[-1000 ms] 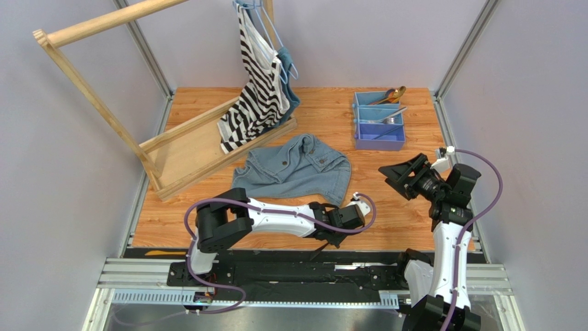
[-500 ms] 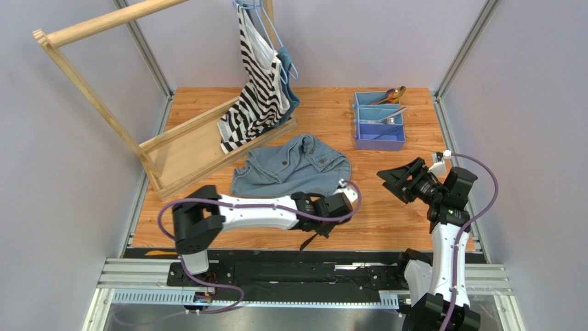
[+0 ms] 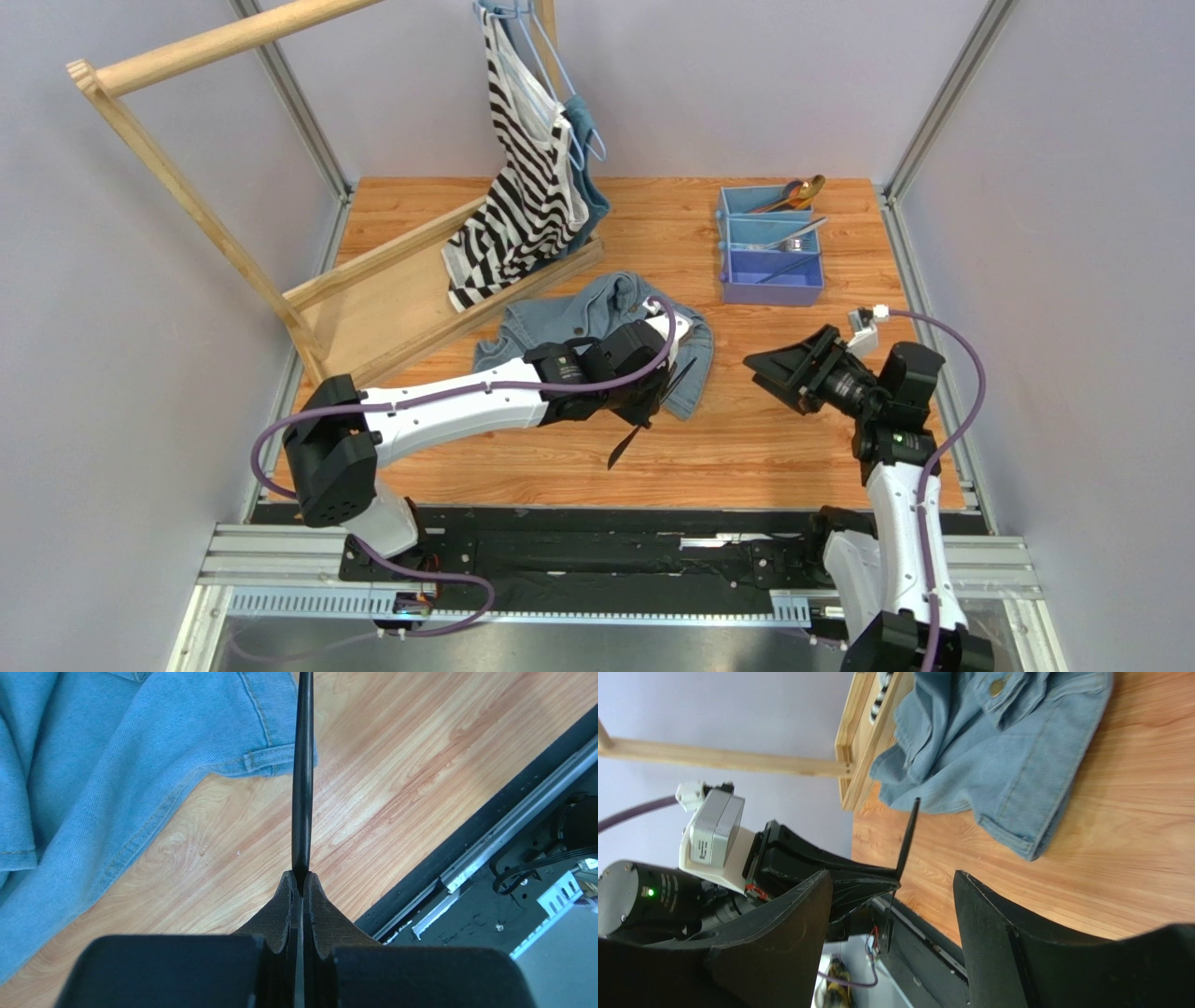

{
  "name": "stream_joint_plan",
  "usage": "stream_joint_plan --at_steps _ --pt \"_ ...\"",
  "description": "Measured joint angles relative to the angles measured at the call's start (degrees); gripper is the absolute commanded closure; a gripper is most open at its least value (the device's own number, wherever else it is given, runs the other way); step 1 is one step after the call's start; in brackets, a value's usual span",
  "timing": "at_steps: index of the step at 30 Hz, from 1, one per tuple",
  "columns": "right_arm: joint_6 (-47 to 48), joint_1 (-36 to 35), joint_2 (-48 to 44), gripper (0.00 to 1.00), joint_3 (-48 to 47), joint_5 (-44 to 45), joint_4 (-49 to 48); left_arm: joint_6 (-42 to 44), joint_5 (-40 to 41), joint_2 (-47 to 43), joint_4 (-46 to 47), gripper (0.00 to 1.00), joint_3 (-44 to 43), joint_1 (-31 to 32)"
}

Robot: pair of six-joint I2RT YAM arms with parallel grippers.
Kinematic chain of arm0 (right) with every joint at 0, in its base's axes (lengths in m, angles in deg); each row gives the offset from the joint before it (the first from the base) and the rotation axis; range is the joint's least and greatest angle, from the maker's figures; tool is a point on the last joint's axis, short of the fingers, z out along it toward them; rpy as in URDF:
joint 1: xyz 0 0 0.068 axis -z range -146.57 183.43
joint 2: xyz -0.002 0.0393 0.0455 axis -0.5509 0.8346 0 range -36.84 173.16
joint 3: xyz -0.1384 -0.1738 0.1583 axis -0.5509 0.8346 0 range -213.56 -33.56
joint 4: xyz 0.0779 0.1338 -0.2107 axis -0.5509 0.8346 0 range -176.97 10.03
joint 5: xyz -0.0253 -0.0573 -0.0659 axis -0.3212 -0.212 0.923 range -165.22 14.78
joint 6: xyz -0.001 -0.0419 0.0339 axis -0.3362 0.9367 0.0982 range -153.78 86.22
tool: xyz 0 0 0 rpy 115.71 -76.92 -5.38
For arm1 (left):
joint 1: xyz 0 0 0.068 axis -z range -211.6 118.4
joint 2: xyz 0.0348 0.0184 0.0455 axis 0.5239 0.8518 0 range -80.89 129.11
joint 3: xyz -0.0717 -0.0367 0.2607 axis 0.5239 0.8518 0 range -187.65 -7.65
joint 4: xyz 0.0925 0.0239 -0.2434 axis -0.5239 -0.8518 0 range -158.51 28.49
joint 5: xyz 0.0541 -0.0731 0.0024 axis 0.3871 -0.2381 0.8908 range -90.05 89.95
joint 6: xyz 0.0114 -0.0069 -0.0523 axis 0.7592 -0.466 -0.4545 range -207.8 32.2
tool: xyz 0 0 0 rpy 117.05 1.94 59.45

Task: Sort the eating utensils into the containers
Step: Pick up the knife at the center of the board.

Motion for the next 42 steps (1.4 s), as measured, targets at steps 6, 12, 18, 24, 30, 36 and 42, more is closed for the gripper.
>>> stream_joint_plan --at_steps 6,12,18,24,30,36,42 --pt "-3.93 -10.29 1.99 0.37 0.09 3.48 -6.16 0.11 -2.69 0.02 0.04 1.00 -0.87 -0.44" --pt "-5.07 -19.87 10.51 0.41 -1.38 9.27 -10.10 0.11 -3.87 0.00 0.33 1.00 -1.46 -0.44" --pt "-5.09 -26.25 17.70 0.46 -1.97 14.21 -11.96 0.11 -3.80 -0.48 0.33 1.00 -1.46 -0.44" --pt "-6.34 -27.96 17.84 0.85 -1.97 16.72 -15.19 0.24 -3.80 -0.74 0.28 1.00 -1.46 -0.44" --pt "-8.63 -28.79 17.38 1.00 -1.79 17.94 -17.46 0.39 -3.82 -0.74 0.09 1.00 -1.49 -0.44" --pt "-8.68 -28.85 15.96 1.00 -1.14 19.19 -17.16 1.27 -3.78 -0.74 0.22 0.37 -1.49 -0.46" --pt "-6.97 -28.89 14.64 1.00 -1.07 21.73 -14.88 2.03 -2.86 -0.74 -0.15 0.10 -1.62 -0.48"
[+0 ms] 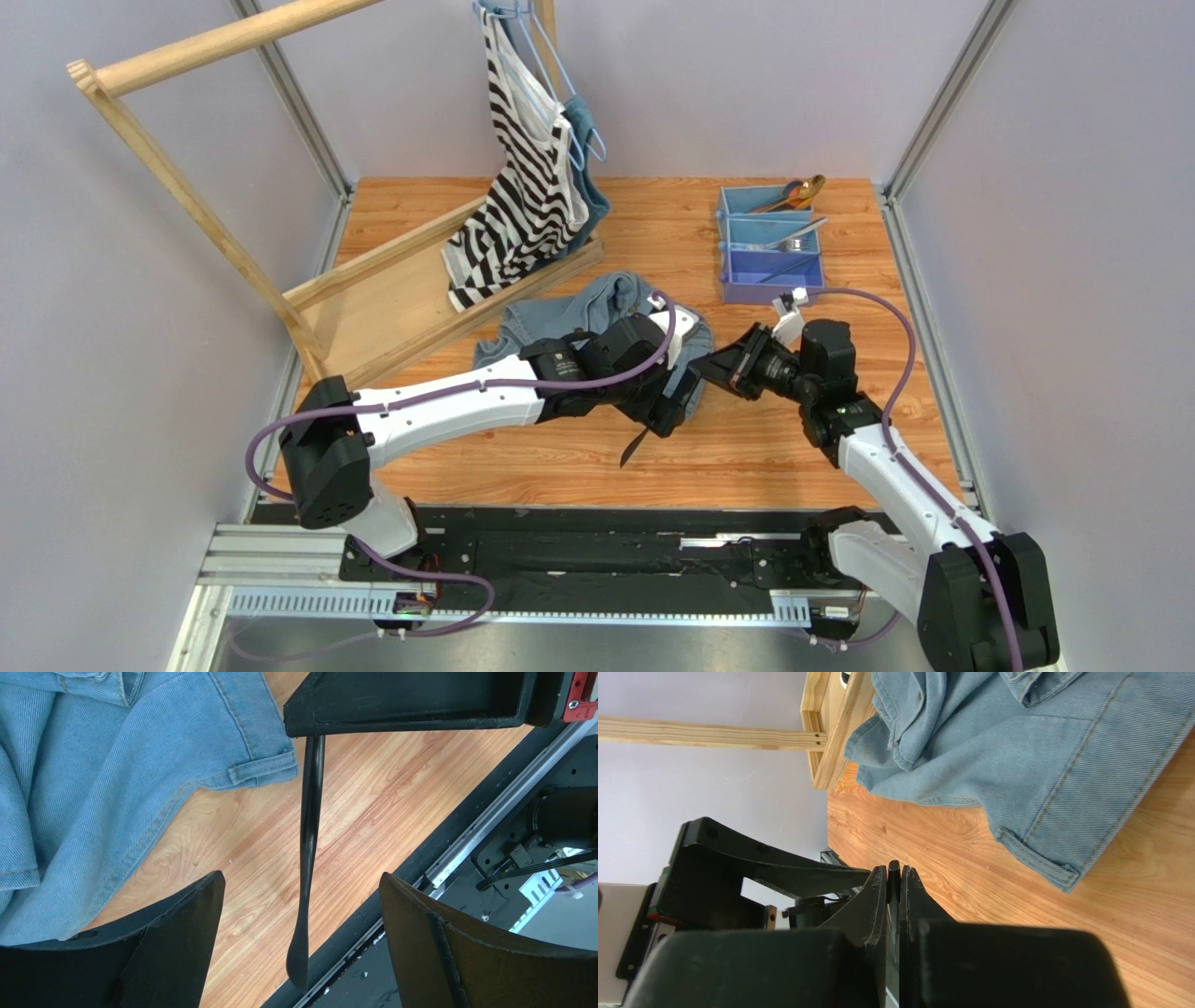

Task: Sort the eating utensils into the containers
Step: Pick up the knife at the center of the board, then place the knife in the storage box.

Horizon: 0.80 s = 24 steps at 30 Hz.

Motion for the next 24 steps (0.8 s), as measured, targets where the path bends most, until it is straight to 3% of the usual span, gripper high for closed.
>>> stream_joint_plan --at_steps 10,24 --pt "2.12 0.00 -2.23 1.00 0.00 2.43 4.15 0.48 -3.69 -2.38 -0.31 0.06 0.46 -4.85" --pt "4.79 0.42 -4.76 1.00 -1.31 5.09 10.93 0.39 -12.96 -20.31 -0.66 0.01 13.62 -25.03"
